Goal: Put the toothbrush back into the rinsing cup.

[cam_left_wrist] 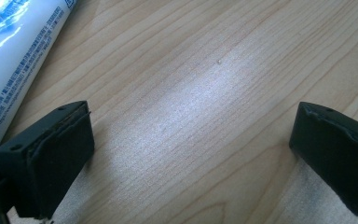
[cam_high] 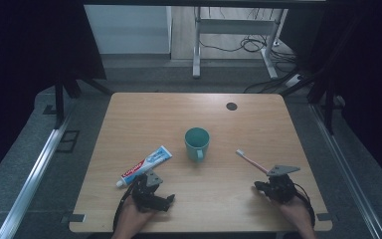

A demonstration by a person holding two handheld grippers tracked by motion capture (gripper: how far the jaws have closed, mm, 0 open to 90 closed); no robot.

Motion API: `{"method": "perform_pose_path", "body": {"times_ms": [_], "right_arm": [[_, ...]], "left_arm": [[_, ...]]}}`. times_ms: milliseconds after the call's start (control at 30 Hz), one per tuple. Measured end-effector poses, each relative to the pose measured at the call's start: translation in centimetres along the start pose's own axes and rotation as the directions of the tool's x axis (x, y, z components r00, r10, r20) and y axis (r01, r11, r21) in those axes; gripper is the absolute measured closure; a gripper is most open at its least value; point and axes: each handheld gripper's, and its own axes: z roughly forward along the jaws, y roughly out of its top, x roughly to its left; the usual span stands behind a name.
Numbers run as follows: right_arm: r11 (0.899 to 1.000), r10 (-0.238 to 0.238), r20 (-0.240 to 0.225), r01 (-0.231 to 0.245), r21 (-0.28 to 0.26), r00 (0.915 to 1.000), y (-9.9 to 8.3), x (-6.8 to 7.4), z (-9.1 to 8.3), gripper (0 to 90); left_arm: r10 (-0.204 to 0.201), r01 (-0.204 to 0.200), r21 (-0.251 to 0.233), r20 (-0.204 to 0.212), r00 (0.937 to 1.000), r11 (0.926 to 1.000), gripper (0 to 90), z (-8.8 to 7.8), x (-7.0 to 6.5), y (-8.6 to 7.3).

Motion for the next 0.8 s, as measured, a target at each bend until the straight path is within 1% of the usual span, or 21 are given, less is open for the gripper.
{"method": "perform_pose_path", "body": {"times_ms": [167, 200, 500, 733, 767, 800], "right_arm": [[1.0, 0.0, 0.005, 0.0, 0.0, 1.0, 0.3, -0.3, -0.2, 89.4], [1.0, 0.005, 0.009, -0.005, 0.001, 0.9999, 0.6, -0.6, -0.3, 89.4], [1.0, 0.02, 0.017, -0.02, 0.007, 0.9996, 1.0, -1.5, -0.5, 89.4], [0.999, 0.038, 0.03, -0.038, 0.0, 0.9988, 1.5, -2.7, -1.0, 89.4], [0.999, 0.038, 0.03, -0.038, 0.0, 0.9988, 1.5, -2.7, -1.0, 89.4], [0.999, 0.044, 0.039, -0.044, -0.003, 0.9983, 1.6, -3.2, -1.1, 89.4]], "left_arm": [[0.0, 0.0, 0.0, 0.0, 1.0, 1.0, 0.0, 0.0, 0.0, 0.0], [0.0, 0.0, 0.0, 0.0, 1.0, 1.0, 0.0, 0.0, 0.0, 0.0], [0.0, 0.0, 0.0, 0.0, 1.0, 1.0, 0.0, 0.0, 0.0, 0.0], [-0.003, 0.003, 0.0, 0.0, 1.0, 1.0, 0.0, 0.0, 0.0, 0.0], [-0.003, 0.003, 0.0, 0.0, 1.0, 1.0, 0.0, 0.0, 0.0, 0.0], [-0.004, 0.004, 0.0, 0.0, 1.0, 1.0, 0.0, 0.0, 0.0, 0.0]]}}
